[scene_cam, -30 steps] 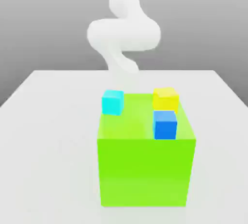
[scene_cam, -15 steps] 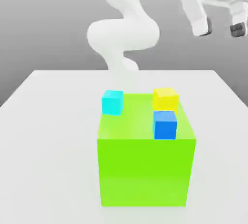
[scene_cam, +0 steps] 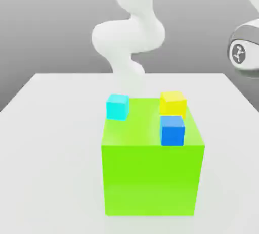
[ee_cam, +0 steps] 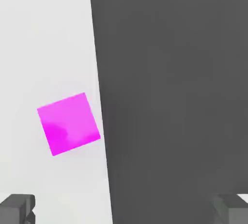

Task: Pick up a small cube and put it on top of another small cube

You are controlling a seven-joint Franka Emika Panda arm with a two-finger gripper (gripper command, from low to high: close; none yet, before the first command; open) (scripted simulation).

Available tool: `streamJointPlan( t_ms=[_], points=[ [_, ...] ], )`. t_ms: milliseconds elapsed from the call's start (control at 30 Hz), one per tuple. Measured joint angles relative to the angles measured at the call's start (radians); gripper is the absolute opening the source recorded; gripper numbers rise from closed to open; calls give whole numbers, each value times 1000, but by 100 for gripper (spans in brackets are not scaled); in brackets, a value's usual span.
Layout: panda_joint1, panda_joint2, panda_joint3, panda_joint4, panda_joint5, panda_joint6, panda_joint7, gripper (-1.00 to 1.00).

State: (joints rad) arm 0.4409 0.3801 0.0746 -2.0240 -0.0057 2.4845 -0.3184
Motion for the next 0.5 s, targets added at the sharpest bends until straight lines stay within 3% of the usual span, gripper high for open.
streamJointPlan(
  t_ms=[233, 267, 500],
  points=[
    [47, 252, 7, 58, -87, 111, -75, 0],
    [48, 271, 5, 63, -89, 125, -74, -100],
    [49, 266, 5, 62, -88, 119, -76, -100]
  ],
)
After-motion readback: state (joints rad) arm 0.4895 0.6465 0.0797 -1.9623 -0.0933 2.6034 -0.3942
